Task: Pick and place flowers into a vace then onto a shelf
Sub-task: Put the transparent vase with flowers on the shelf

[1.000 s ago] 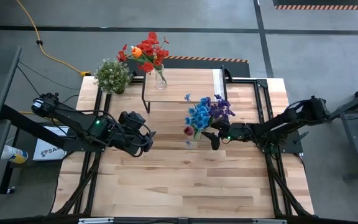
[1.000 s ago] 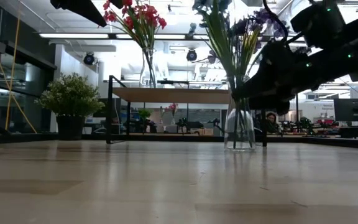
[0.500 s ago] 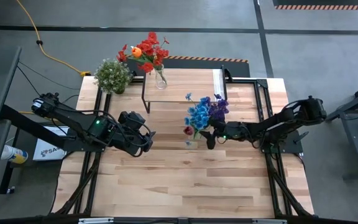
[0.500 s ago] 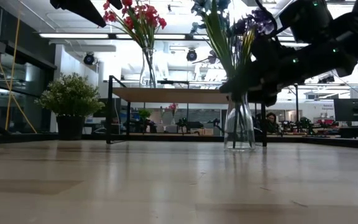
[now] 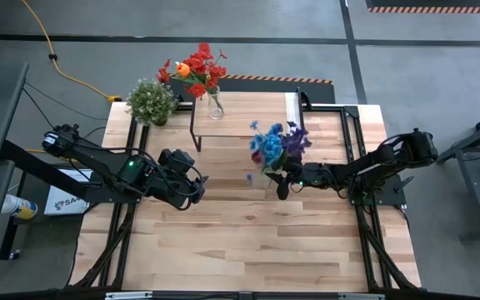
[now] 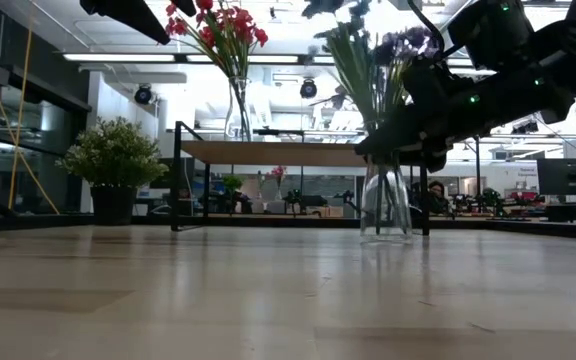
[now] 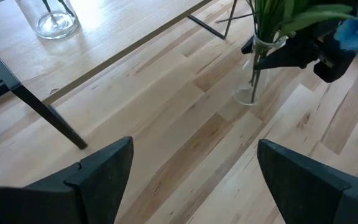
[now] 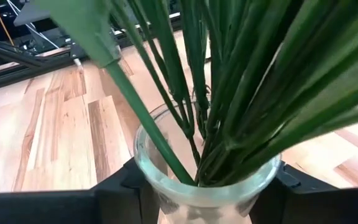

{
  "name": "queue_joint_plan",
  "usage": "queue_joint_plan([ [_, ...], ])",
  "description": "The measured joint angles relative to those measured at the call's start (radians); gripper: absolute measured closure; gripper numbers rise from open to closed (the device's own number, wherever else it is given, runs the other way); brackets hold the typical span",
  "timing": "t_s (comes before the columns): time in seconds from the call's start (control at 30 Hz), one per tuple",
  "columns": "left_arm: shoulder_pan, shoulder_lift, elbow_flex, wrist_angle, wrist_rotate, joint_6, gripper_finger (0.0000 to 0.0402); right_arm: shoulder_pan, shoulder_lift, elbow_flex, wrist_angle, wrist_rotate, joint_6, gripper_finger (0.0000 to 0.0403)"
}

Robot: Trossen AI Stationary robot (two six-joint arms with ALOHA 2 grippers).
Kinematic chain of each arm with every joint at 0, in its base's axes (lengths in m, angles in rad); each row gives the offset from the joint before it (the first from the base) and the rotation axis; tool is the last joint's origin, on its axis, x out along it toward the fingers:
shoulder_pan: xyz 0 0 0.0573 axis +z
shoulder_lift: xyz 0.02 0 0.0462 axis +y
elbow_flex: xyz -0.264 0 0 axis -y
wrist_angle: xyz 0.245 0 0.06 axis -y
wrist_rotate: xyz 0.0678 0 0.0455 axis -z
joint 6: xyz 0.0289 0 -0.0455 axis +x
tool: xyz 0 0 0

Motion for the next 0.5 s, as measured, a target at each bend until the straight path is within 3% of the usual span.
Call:
queue_joint_plan([
  [0.33,0.0,0.0,0.0,0.0,0.0,0.0,0.0025,0.0,-0.012,0.064,-0.017,-0.017,-0.011,0.0238],
  [0.5,0.0,0.0,0.0,-0.009,0.024,0.0,0.0025,0.001,-0.062,0.147,-0.138,-0.019,-0.048,0.0238],
])
